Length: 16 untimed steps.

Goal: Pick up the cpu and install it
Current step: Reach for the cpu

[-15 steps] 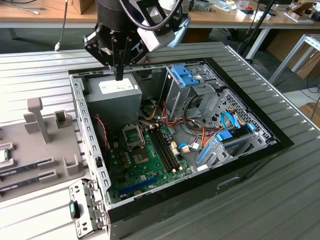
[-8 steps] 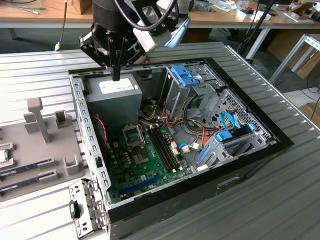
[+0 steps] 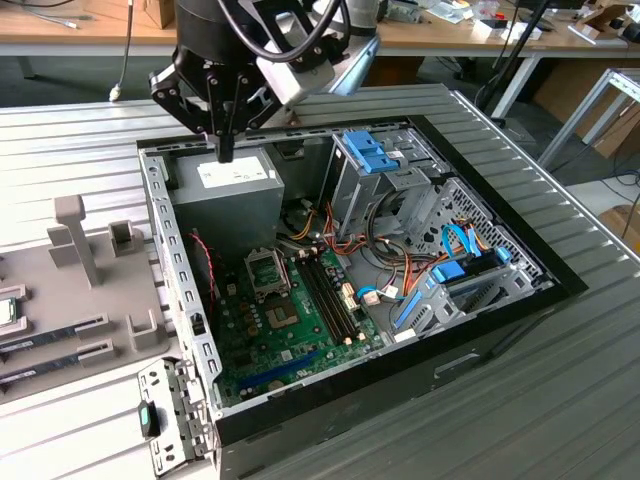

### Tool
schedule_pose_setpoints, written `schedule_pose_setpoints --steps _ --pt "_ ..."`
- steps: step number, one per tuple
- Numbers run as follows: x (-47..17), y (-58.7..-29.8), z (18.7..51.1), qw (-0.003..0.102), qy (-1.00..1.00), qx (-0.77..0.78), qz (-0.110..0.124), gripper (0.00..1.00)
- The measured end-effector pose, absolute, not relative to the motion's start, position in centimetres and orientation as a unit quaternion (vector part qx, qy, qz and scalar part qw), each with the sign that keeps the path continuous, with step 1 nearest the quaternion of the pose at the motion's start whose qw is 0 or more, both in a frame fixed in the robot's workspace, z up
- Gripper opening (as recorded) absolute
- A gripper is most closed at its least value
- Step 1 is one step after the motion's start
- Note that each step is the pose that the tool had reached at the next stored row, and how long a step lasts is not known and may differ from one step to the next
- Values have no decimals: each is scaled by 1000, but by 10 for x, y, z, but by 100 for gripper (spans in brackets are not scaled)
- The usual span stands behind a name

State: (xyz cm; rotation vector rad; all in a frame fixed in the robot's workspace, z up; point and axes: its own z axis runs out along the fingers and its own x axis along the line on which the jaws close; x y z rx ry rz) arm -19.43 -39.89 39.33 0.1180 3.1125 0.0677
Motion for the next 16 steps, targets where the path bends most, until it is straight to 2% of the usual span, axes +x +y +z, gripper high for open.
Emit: schedule_pose_setpoints --steps 16 --pt "-209 -399 393 13 999 38 22 11"
